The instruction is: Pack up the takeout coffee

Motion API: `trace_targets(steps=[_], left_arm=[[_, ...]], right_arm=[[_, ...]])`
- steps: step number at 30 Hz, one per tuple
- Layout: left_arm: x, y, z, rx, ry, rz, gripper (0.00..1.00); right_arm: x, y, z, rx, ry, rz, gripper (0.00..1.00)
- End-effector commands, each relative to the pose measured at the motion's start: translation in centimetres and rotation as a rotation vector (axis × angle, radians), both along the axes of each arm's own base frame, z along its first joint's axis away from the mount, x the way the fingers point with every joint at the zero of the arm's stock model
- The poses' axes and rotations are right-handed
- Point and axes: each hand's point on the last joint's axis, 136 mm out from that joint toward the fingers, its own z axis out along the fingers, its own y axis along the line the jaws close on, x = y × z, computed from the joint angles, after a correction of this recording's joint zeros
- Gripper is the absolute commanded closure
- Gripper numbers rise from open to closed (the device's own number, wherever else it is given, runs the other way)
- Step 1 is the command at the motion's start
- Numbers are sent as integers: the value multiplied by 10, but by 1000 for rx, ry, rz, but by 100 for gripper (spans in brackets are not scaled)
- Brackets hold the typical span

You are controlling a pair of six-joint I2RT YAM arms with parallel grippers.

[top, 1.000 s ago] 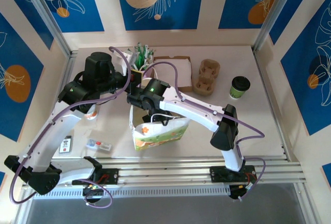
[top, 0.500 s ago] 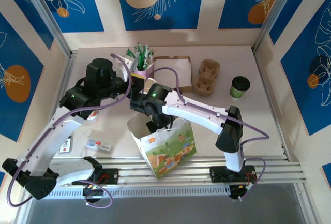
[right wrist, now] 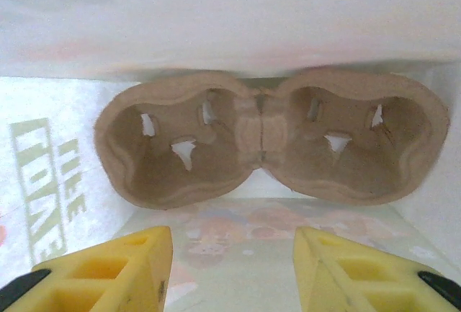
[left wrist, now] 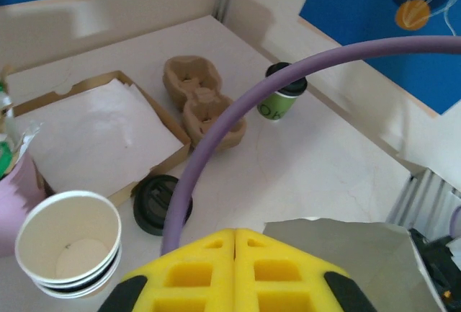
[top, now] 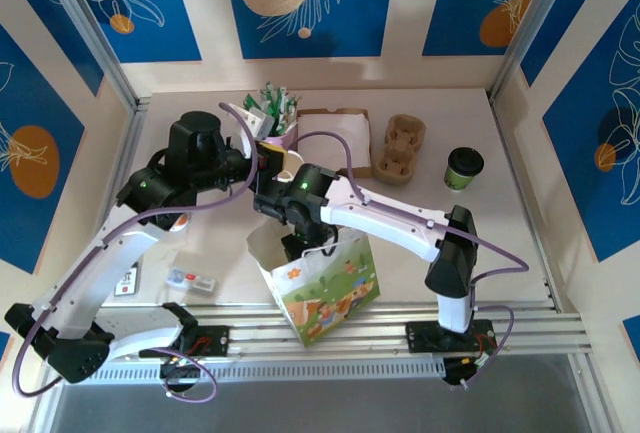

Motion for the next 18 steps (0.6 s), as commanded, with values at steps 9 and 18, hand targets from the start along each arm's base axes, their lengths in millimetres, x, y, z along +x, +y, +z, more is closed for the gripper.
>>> trace_targets(steps=[9, 18], left_arm=[[-87, -25, 12, -18, 175, -343, 100], [-90, -23, 16, -34, 171, -338, 100]], right_arm=[[32, 17, 30, 211, -97, -60, 44], [34, 8, 46, 223, -158, -47, 34]])
